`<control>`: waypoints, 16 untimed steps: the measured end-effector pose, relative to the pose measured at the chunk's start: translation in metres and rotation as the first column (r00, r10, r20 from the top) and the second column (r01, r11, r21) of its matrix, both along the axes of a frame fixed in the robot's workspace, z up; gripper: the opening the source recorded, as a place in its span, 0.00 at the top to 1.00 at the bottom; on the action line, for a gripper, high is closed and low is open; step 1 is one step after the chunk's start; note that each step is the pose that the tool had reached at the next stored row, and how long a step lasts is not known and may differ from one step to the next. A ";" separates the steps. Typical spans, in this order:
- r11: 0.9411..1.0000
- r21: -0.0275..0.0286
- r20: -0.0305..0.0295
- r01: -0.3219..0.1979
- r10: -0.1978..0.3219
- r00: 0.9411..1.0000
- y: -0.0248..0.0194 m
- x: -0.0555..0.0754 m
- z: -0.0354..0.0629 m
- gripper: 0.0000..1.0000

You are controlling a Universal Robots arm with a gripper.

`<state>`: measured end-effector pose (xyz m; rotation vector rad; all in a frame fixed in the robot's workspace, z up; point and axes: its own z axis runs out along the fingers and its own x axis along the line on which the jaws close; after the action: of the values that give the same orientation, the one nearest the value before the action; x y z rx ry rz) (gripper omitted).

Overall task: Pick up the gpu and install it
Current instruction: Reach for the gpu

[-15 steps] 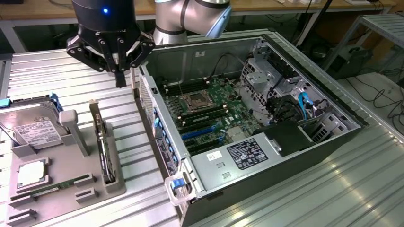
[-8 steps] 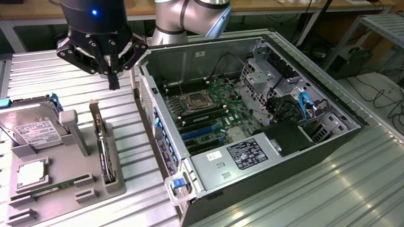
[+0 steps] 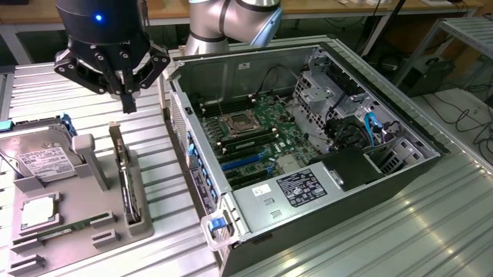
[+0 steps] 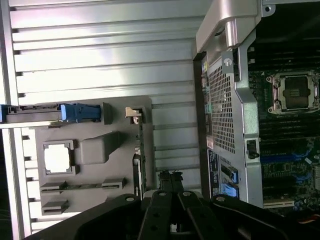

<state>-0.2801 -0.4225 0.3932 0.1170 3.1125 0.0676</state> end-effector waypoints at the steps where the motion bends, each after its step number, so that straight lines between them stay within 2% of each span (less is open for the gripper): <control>1: 1.000 0.000 0.000 0.000 0.000 1.000 -0.0005 -0.002 0.0000 0.89; 6: 1.000 0.000 0.000 -0.001 0.001 1.000 -0.0058 -0.017 -0.0001 0.89; 16: 1.000 0.000 0.000 -0.005 0.005 1.000 -0.0112 -0.039 -0.0001 0.89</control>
<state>-0.3189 -0.4337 0.3931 0.1093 3.1130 0.0676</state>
